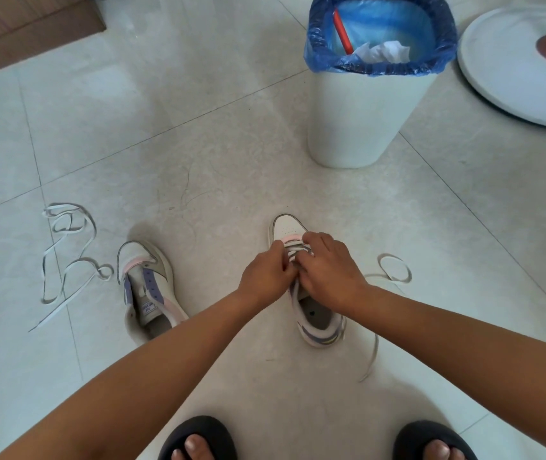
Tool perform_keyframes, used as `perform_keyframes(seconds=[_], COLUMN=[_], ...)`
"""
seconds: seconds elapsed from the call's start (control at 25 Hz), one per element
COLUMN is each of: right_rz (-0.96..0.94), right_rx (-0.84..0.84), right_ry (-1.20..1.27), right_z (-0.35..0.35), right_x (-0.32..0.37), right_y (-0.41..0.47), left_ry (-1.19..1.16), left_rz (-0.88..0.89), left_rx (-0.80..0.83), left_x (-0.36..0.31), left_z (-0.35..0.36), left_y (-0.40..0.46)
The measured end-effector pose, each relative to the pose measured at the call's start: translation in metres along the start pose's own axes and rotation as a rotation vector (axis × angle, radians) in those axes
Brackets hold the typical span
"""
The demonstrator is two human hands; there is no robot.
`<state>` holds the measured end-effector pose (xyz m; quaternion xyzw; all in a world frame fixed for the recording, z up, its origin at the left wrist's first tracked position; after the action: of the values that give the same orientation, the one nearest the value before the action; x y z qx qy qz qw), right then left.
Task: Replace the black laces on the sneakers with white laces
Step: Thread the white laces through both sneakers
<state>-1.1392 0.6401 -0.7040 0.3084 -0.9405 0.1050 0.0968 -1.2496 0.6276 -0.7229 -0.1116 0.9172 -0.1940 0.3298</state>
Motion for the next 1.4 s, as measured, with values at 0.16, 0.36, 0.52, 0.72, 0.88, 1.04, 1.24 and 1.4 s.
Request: perform_keyframes(seconds=[0.16, 0.36, 0.52, 0.72, 0.88, 1.04, 1.24, 1.4], right_rz=[0.128, 0.102, 0.05, 0.092, 0.137, 0.156, 0.102, 0.371], right_rx=[0.085, 0.052, 0.044, 0.106, 0.115, 0.126, 0.094, 0.219], right_ry=[0.092, 0.135, 0.071, 0.009, 0.219, 0.37, 0.444, 0.864], right_z=[0.011, 0.011, 0.008, 0.007, 0.006, 0.006, 0.01, 0.017], right_x=[-0.008, -0.005, -0.002, -0.004, -0.009, -0.008, -0.009, -0.03], right_y=[0.005, 0.005, -0.006, -0.019, -0.023, -0.027, -0.025, -0.024], left_ry=[-0.302, 0.173, 0.614, 0.676, 0.722, 0.741, 0.597, 0.717], left_rz=[-0.072, 0.008, 0.132, 0.143, 0.142, 0.132, 0.049, 0.064], left_rx=[0.124, 0.153, 0.278, 0.306, 0.33, 0.328, 0.308, 0.298], left_x=[0.018, 0.013, 0.003, 0.003, 0.002, 0.005, 0.015, 0.025], left_z=[0.004, 0.03, 0.039, 0.038, 0.037, 0.034, 0.031, 0.022], left_y=[-0.024, -0.045, -0.041, -0.043, -0.046, -0.047, -0.043, -0.04])
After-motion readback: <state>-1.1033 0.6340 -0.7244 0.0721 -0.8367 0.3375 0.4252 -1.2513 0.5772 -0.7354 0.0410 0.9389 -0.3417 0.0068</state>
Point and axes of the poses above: each hand's wrist, its own y-axis towards the middle knuckle, its own z-axis out of the palm, x = y × z, the point moved 5 cm from there along y, towards the middle knuckle, and after that the axes turned 3 degrees about -z, right-handed, at the moved point
